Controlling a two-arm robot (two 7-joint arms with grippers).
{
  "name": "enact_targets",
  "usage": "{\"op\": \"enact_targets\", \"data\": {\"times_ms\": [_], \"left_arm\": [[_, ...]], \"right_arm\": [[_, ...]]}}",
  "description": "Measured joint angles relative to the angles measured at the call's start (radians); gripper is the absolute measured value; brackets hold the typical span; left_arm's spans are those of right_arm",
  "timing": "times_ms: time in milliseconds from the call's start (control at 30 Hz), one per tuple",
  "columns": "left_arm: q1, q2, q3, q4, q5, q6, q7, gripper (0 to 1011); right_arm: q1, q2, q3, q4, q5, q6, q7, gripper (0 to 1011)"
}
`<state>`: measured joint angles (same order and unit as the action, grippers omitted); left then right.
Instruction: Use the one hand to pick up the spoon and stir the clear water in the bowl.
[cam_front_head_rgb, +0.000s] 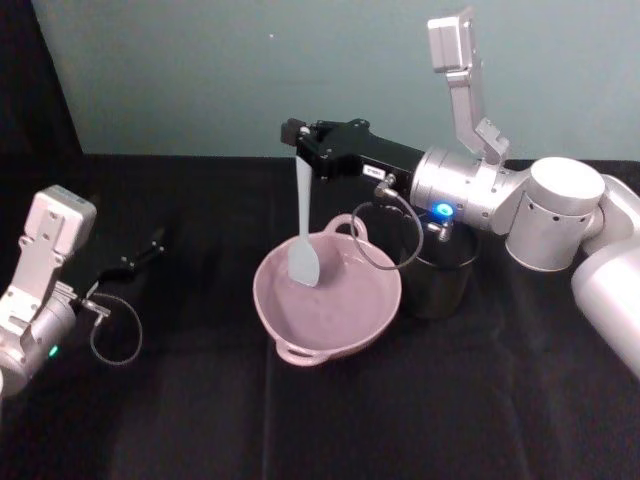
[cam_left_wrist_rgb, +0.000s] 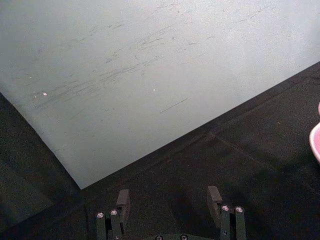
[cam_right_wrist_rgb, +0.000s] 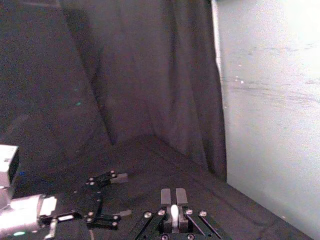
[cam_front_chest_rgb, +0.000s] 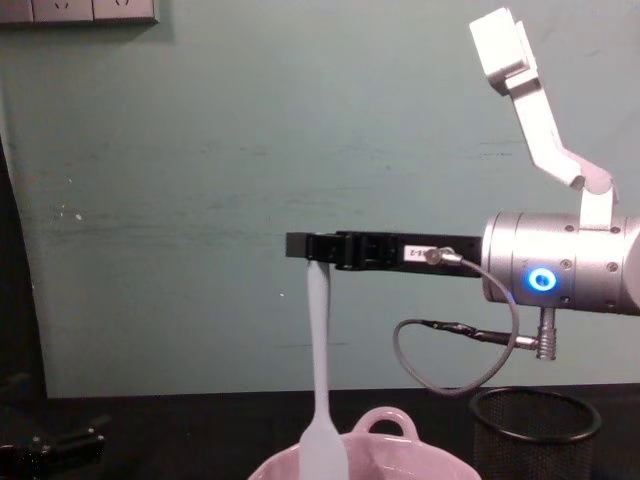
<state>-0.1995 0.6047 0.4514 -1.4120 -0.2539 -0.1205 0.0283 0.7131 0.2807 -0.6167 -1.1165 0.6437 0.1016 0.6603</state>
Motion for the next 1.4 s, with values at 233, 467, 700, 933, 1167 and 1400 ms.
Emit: {"op": "enact_targets", "data": {"times_ms": [233,467,700,933,1167,1400], "left_arm": [[0.000,0.000,0.000,0.000,0.000,0.000,0.000,1011],[0.000,0.000,0.000,0.000,0.000,0.000,0.000,1011],[0.000,0.000,0.000,0.000,0.000,0.000,0.000,1011],[0.000,0.000,0.000,0.000,0.000,0.000,0.000,1011],[0.000,0.000,0.000,0.000,0.000,0.000,0.000,1011],[0.000,0.000,0.000,0.000,0.000,0.000,0.000,1011]], "right_arm": [[-0.012,0.024,0.032,-0.009,0.002,-0.002,-0.016,64],[-0.065,0.073,0.063,-0.087,0.012,0.010,-0.048,64],[-0.117,0.106,0.074,-0.163,0.019,0.023,-0.070,64],[-0.153,0.120,0.066,-0.218,0.020,0.034,-0.083,64],[-0.144,0.104,0.037,-0.216,0.011,0.042,-0.074,64],[-0.101,0.062,0.003,-0.165,-0.002,0.036,-0.046,64]]}}
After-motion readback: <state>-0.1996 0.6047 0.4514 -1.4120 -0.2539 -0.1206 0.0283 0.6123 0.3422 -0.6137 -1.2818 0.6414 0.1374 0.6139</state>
